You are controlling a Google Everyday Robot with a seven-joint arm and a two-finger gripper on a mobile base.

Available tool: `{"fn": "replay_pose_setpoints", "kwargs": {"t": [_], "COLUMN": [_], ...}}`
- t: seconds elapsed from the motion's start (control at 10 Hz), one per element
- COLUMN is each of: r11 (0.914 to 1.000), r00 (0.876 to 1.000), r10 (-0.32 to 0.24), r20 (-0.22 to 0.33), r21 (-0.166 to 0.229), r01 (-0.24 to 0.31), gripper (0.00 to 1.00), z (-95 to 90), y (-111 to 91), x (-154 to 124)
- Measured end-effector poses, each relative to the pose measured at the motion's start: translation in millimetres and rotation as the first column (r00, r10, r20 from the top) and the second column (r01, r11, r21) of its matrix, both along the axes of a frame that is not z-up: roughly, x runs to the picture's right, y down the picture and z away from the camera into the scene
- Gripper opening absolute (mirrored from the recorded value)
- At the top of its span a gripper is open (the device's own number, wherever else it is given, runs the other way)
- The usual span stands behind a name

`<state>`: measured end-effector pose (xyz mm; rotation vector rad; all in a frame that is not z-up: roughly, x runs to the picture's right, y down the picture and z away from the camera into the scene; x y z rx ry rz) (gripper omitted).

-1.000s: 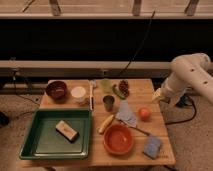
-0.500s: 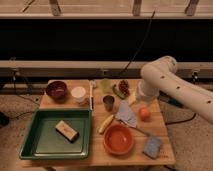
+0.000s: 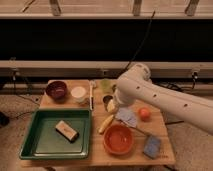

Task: Place eraser in paper cup

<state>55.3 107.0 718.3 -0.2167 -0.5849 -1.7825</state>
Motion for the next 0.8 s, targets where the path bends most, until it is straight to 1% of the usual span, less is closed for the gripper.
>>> {"fn": "replay_pose_setpoints", "kwargs": {"t": [0.1, 0.2, 0.3, 0.8], "r11": [0.999, 0.9972, 0.9967, 0.9966], "r00": [0.998, 0.993, 0.991, 0.992], "r10": [-0.043, -0.073, -0.08, -0.08], "r20": [0.053, 0.094, 0.105, 0.102], "r21": [0.015, 0.022, 0.023, 0.025], "r01": [0.043, 0.072, 0.078, 0.078], "gripper": [0.62, 0.62, 0.62, 0.62], "z": [0.6, 0.5, 0.1, 0.5], "y": [7, 14, 16, 16], "x": [-20, -34, -38, -37]}}
